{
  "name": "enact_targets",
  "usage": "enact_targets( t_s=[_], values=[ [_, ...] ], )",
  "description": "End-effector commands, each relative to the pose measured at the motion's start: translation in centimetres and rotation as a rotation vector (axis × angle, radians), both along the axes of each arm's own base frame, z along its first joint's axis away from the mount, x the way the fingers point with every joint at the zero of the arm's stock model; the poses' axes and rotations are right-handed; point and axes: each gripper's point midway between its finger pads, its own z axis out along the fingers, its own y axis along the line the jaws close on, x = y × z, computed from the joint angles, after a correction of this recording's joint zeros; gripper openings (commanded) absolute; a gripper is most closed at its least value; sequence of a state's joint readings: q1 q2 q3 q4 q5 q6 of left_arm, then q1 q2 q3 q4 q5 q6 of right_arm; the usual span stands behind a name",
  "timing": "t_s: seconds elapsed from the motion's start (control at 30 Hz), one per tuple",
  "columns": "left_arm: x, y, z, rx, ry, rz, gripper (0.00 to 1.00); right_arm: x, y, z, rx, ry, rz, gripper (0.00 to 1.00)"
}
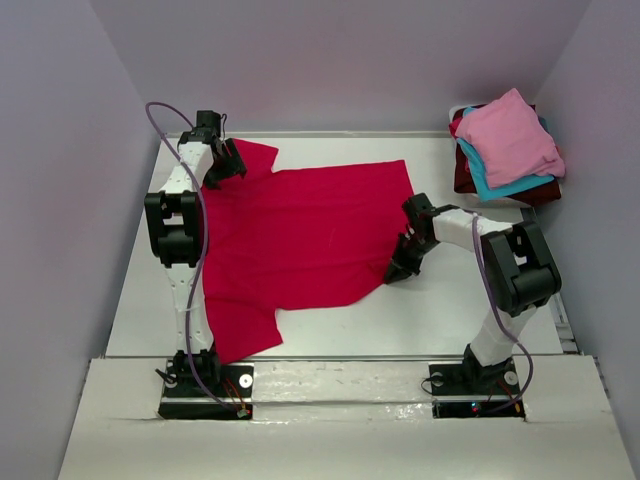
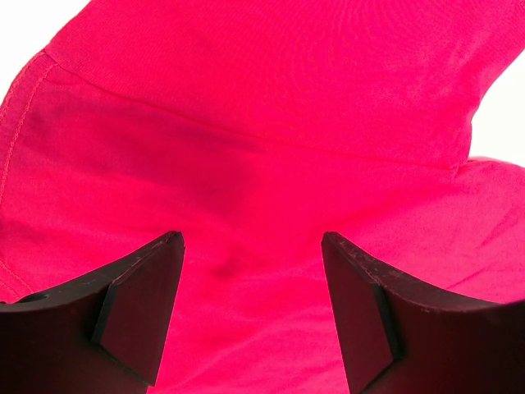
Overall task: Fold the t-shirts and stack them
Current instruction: Flatten the tshirt out
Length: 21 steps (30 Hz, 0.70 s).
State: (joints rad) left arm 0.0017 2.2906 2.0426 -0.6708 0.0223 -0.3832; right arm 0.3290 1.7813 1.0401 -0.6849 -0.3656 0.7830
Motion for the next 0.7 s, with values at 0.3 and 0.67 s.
enact_targets(
  t_s=[0.3,0.67],
  values=[
    [0.1,0.3,1.2,0.010,-0.023,-0.005,0.79,2.3,0.2,2.4,-0.023,-0.076,0.010,0.07],
    [-0.1,0.8,0.3,0.005,-0.001,0.014,0.79,3.3,0.2,7.7,-0.027,-0.136,0.042,0.07]
  ],
)
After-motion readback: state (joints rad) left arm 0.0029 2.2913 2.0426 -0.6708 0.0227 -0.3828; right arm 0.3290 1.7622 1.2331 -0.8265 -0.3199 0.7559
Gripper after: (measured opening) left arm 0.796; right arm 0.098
